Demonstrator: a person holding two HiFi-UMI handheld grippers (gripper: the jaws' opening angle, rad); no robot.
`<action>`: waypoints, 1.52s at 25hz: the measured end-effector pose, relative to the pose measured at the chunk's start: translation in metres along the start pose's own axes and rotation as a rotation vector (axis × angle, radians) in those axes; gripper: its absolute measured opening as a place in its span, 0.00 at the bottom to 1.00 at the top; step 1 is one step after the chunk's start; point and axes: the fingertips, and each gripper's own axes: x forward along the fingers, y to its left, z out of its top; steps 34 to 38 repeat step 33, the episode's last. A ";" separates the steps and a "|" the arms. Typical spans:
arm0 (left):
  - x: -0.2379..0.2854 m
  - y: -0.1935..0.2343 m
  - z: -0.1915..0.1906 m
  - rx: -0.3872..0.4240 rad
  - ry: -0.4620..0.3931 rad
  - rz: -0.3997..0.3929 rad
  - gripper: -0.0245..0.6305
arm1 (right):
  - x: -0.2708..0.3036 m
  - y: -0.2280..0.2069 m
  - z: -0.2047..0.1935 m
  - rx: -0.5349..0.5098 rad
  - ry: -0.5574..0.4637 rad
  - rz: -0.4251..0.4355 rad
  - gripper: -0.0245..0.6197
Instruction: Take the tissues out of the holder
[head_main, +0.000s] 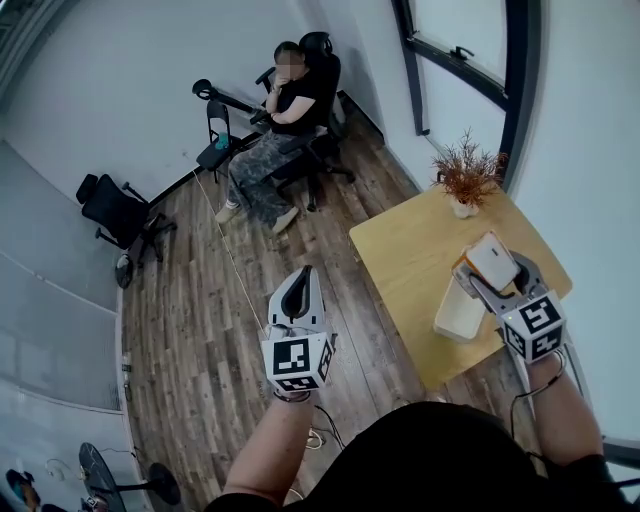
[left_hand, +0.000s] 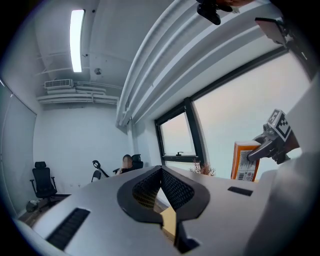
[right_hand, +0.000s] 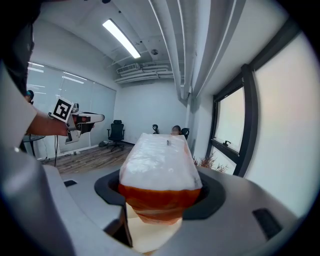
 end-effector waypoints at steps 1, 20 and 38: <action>0.001 0.001 0.006 0.003 -0.012 0.003 0.04 | 0.000 -0.002 0.004 -0.004 -0.007 -0.005 0.47; -0.008 0.012 0.027 0.022 -0.065 -0.005 0.04 | -0.004 0.002 0.041 -0.025 -0.059 -0.048 0.47; 0.000 -0.014 0.022 0.012 -0.067 -0.046 0.04 | -0.018 -0.007 0.031 -0.044 -0.067 -0.081 0.47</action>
